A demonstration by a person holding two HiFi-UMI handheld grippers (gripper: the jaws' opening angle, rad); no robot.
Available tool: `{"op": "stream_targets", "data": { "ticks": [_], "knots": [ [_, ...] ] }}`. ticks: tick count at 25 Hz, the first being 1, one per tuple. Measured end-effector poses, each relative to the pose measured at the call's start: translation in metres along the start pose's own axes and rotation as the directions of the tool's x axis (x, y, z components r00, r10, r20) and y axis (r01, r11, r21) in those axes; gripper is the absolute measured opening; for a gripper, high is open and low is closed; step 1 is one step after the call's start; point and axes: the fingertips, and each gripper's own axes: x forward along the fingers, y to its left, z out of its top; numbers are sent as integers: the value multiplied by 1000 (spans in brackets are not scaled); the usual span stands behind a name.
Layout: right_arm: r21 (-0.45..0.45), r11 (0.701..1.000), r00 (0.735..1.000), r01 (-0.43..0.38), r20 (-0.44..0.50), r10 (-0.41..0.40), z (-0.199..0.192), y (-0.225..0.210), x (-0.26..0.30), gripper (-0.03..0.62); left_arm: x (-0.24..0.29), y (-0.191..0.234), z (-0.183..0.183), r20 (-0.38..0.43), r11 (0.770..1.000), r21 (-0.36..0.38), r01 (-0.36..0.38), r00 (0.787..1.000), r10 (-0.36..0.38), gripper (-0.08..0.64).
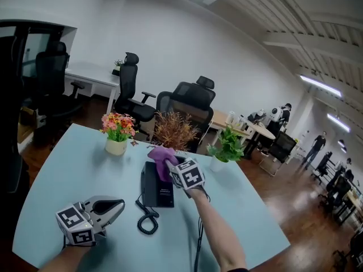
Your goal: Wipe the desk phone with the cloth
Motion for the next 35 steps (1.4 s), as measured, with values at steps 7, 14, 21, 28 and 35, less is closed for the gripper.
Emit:
{"op": "stream_targets", "data": {
  "ticks": [7,14,21,28,35],
  "knots": [
    [-94,992,993,-79,-97,70,-24,33,4,66,0,1,2,0,1000,-17,6,1000,-6,14],
    [-188,957,968,-222,-161,193,-56,87,-37,66,1,-1,-2,-2,999,-41,16,1000,-17,14],
    [-292,854,887,-431,-312,342,-96,142,-83,66,4,-3,-5,-14,999,-31,29,999,-30,14],
    [-220,919,937,-327,-204,285,-62,89,-92,66,5,-7,-5,-17,999,-31,39,999,-40,14],
    [63,998,999,16,27,-18,-17,-18,-28,66,6,-6,-7,-14,999,-26,28,1000,-28,14]
  ]
}}
